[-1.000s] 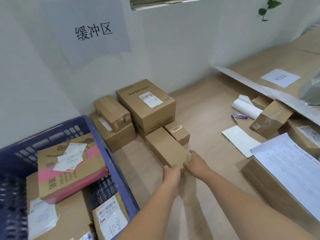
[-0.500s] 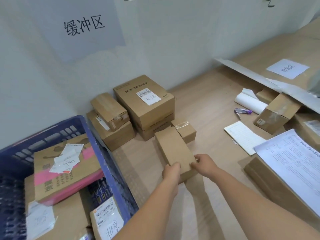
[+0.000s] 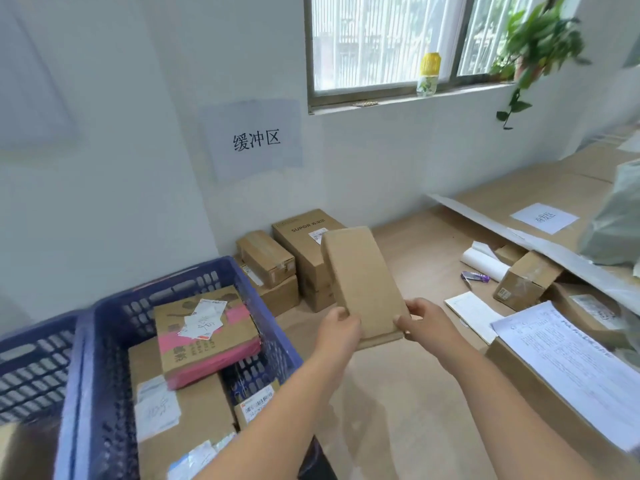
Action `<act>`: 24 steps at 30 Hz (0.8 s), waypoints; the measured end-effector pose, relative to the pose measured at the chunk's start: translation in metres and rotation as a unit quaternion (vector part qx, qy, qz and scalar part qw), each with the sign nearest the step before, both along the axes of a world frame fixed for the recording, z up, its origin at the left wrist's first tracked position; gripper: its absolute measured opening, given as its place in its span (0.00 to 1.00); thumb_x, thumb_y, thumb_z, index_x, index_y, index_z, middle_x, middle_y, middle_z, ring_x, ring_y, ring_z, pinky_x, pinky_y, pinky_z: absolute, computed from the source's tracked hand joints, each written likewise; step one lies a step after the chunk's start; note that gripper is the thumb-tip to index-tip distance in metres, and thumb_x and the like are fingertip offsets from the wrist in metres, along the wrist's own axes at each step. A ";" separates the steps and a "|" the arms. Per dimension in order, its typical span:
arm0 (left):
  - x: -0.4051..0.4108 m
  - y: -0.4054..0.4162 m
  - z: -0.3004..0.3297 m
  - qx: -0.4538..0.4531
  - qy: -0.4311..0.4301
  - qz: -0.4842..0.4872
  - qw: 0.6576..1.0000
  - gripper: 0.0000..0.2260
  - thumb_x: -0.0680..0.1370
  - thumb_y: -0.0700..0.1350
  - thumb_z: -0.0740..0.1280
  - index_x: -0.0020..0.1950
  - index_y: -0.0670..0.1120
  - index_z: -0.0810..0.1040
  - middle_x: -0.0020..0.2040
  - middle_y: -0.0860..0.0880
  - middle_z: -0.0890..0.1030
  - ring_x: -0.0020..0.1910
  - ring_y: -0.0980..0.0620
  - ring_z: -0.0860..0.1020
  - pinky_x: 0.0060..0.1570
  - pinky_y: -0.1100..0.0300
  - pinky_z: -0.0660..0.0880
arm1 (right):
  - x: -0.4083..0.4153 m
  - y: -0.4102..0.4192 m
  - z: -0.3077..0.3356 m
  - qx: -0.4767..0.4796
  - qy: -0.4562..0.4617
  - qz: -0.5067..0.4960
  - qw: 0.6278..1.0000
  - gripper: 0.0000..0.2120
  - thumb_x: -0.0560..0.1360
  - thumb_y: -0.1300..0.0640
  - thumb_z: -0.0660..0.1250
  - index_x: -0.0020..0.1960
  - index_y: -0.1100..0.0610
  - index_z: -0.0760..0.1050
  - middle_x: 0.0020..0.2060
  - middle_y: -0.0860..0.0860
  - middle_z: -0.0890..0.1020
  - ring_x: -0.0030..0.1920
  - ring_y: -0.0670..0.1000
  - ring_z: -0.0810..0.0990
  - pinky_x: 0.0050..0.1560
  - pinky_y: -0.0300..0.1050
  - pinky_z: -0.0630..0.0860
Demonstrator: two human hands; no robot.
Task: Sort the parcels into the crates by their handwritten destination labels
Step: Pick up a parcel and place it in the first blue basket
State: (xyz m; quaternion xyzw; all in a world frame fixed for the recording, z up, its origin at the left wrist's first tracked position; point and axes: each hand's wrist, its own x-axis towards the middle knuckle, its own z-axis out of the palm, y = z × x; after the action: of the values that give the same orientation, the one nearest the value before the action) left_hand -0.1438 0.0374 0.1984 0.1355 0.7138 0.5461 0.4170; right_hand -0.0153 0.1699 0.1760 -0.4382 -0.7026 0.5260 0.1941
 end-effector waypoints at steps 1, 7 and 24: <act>-0.007 -0.022 0.007 0.024 -0.002 0.006 1.000 0.11 0.80 0.45 0.63 0.62 0.50 0.75 0.54 0.49 0.82 0.52 0.51 0.80 0.50 0.58 0.76 | -0.001 -0.022 0.013 0.009 0.015 0.007 1.000 0.10 0.76 0.61 0.71 0.55 0.52 0.79 0.52 0.46 0.83 0.50 0.49 0.83 0.52 0.49 0.81; -0.043 -0.207 0.038 0.076 0.037 0.063 0.994 0.25 0.74 0.43 0.64 0.68 0.63 0.71 0.50 0.48 0.85 0.48 0.47 0.83 0.58 0.46 0.80 | -0.031 -0.181 0.064 0.060 0.050 0.102 0.992 0.14 0.74 0.57 0.73 0.58 0.47 0.78 0.54 0.45 0.83 0.56 0.48 0.82 0.57 0.50 0.80; -0.025 -0.530 0.108 0.129 0.113 0.227 0.959 0.20 0.82 0.37 0.54 0.63 0.58 0.77 0.60 0.55 0.81 0.52 0.56 0.84 0.47 0.54 0.84 | -0.088 -0.454 0.109 0.053 0.077 0.322 0.942 0.26 0.81 0.50 0.64 0.76 0.37 0.62 0.70 0.40 0.72 0.67 0.47 0.75 0.66 0.51 0.75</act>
State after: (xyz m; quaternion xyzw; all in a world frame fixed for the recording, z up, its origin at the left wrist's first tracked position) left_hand -0.1689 -0.4928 0.3060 0.0833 0.6917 0.6951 0.1774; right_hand -0.1030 -0.2841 0.2848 -0.1363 -0.8159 0.5546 0.0906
